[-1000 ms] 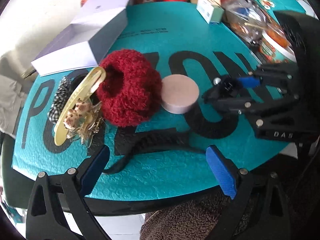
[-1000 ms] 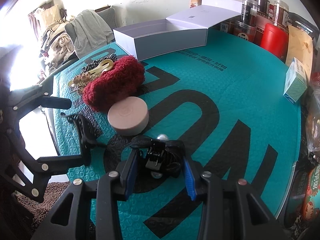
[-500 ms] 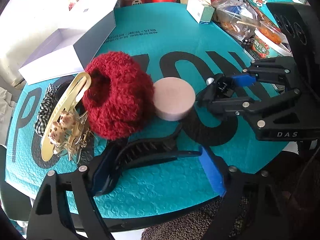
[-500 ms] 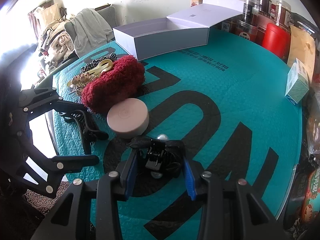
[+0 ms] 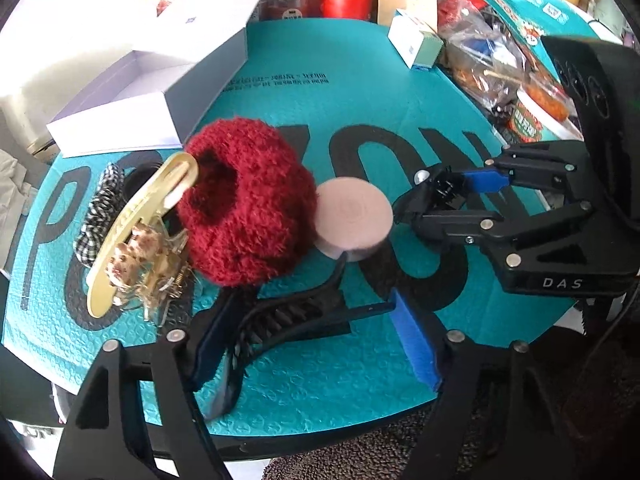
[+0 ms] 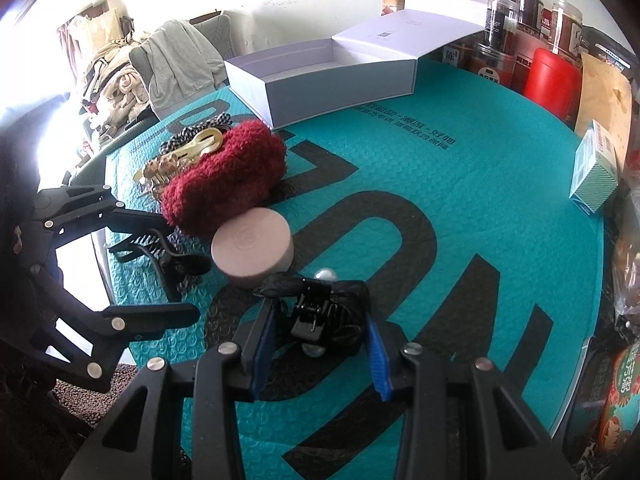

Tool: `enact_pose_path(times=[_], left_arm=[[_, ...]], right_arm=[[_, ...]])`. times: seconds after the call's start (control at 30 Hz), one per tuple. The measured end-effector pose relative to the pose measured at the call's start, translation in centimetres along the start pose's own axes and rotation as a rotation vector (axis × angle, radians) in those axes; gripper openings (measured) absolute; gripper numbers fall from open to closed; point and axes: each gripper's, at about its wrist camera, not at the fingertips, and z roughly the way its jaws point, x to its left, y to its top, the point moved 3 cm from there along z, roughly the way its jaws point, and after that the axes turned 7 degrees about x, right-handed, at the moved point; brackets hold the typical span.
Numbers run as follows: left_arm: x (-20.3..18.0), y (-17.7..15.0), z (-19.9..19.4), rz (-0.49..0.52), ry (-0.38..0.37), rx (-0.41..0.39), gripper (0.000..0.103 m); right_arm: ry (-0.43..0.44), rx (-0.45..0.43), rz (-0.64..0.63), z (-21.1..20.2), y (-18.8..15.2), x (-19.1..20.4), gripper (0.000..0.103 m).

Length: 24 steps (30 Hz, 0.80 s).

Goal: Organize objects
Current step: 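Close the left tool on the black claw clip and lift it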

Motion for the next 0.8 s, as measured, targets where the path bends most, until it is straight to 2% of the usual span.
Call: enact_pose_path(times=[0.03, 0.07, 0.17, 0.23, 0.4, 0.5, 0.57, 0.8], left_arm=[[0.1, 0.1, -0.2, -0.008, 0.000, -0.001, 0.049], [0.1, 0.3, -0.2, -0.016, -0.001, 0.007, 0.046], [0.4, 0.2, 0.7, -0.033, 0.000, 0.029, 0.046], [0.6, 0.1, 0.8, -0.037, 0.000, -0.015, 0.048], [1.2, 0.4, 0.4, -0.080, -0.065, -0.019, 0.056], [1.6, 0.6, -0.1, -0.079, -0.031, -0.009, 0.059], [1.8, 0.4, -0.7, -0.073, -0.012, -0.010, 0.066], [2.4, -1.8, -2.1, -0.056, 0.036, 0.012, 0.068]], right_arm=[[-0.001, -0.001, -0.002, -0.1, 0.1, -0.1, 0.041], [-0.002, -0.004, -0.005, -0.2, 0.3, -0.1, 0.041], [0.002, -0.003, -0.009, 0.0, 0.8, -0.2, 0.041], [0.002, 0.004, -0.016, 0.2, 0.9, -0.1, 0.041], [0.004, 0.008, -0.022, 0.2, 1.3, 0.0, 0.041], [0.003, 0.010, -0.023, 0.3, 1.3, 0.1, 0.041], [0.008, 0.015, -0.025, 0.3, 1.3, 0.2, 0.041], [0.014, 0.015, -0.042, 0.2, 1.2, 0.7, 0.041]])
